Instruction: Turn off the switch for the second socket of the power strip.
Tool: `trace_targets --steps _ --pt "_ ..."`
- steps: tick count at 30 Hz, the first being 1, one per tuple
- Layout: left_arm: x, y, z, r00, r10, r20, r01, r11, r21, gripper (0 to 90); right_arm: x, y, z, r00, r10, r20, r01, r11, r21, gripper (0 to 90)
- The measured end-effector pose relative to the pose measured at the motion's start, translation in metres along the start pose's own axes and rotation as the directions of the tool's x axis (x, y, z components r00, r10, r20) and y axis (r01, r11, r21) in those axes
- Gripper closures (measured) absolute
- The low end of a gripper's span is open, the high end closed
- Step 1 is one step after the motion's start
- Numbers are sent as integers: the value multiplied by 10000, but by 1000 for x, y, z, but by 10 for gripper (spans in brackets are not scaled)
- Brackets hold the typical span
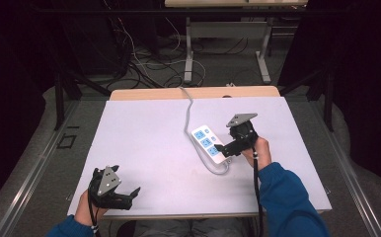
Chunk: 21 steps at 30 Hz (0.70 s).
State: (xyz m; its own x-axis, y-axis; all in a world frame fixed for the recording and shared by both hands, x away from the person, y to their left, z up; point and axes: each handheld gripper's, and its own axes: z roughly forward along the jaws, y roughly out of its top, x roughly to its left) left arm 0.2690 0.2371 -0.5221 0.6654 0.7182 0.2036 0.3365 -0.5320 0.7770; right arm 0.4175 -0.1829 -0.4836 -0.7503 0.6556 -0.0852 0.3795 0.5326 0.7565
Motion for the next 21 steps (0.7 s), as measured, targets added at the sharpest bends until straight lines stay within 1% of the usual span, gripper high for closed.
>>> trace_targets --steps 2,4,6,7,8,9,11,12,13,14,15,17,18,19,20,21 --pt "0 0 0 10000 12 44 -12 10000 21 3 0 2 2 10000 -12 21 12 10000 -17 10" --pt "-1 0 0 10000 -6 17 6 10000 5 3 0 3 4 10000 -19 -56 19 10000 51 6" --pt "-1 0 0 10000 5 28 -6 10000 36 3 -1 5 7 10000 -80 -33 80 10000 -57 2" --pt "0 0 0 9999 106 -34 -105 9999 54 3 -1 5 7 10000 -80 -33 80 10000 -57 2" --pt "0 0 0 9999 104 -29 -104 9999 56 3 -1 6 7 10000 -36 -69 36 10000 5 1" --pt "0 0 0 10000 16 53 -16 10000 43 3 -1 7 9 10000 -35 -44 35 10000 -66 1" --pt "0 0 0 10000 27 38 -27 10000 13 3 -1 7 10 10000 -18 -22 18 10000 -34 1" --pt "0 0 0 10000 -12 35 12 10000 9 3 -1 7 12 10000 -17 -14 17 9999 -157 1" --pt "0 0 0 10000 -15 31 15 10000 8 3 -2 8 12 10000 -11 -76 12 9999 131 0" --pt "0 0 0 10000 -10 36 10 10000 13 3 -1 8 14 10000 -4 -48 4 10000 -37 0" --pt "-1 1 1 10000 3 27 -3 10000 30 3 -2 9 16 10000 -37 -68 37 10000 14 0" --pt "0 1 1 10000 85 -13 -84 10000 49 3 -2 9 18 10000 -46 -22 46 10000 -57 0" --pt "0 1 0 9999 125 -35 -125 9999 57 3 -2 10 19 10000 -17 -88 17 10000 -9 0" --pt "0 0 0 10000 80 -3 -80 10000 34 3 -2 10 19 10000 -60 -63 60 10000 20 0" --pt "-1 0 0 10000 -9 39 9 10000 10 3 -2 11 20 9999 45 -100 -45 10000 19 0" --pt "-1 0 0 10000 3 19 -3 10000 7 3 -2 11 21 10000 -69 -54 69 10000 -11 0"
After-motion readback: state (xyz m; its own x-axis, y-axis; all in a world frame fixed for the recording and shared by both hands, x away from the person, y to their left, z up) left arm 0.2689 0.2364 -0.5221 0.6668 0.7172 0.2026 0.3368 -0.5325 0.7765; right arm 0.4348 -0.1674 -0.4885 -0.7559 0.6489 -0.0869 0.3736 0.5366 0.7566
